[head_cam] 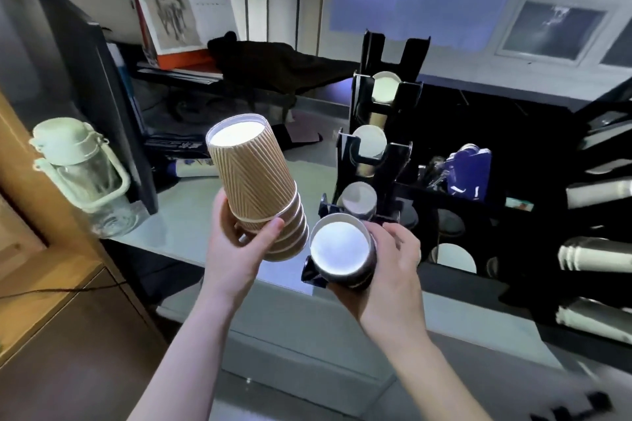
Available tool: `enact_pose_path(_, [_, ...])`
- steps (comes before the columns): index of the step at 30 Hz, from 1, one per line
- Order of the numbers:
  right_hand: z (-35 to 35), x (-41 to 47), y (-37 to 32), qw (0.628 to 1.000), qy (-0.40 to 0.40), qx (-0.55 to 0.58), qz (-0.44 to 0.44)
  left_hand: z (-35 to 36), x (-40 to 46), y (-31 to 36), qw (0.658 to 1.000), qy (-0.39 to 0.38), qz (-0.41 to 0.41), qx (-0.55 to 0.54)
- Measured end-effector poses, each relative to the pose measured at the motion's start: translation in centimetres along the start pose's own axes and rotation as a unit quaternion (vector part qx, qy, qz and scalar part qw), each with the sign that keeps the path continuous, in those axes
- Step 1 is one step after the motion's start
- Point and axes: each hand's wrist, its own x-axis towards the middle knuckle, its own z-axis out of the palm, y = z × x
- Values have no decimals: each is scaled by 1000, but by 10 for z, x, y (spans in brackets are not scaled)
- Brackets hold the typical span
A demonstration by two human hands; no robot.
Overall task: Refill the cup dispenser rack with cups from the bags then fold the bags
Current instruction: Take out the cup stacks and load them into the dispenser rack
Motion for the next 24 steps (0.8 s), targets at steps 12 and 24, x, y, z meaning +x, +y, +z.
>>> enact_pose_path(12, [-10, -6, -14, 996, -15, 77, -47, -11, 0, -6, 999, -48, -3, 24])
enact_pose_path(24, [-20, 10, -20, 997, 42, 51, -28, 2, 3, 18, 995, -103, 12, -1])
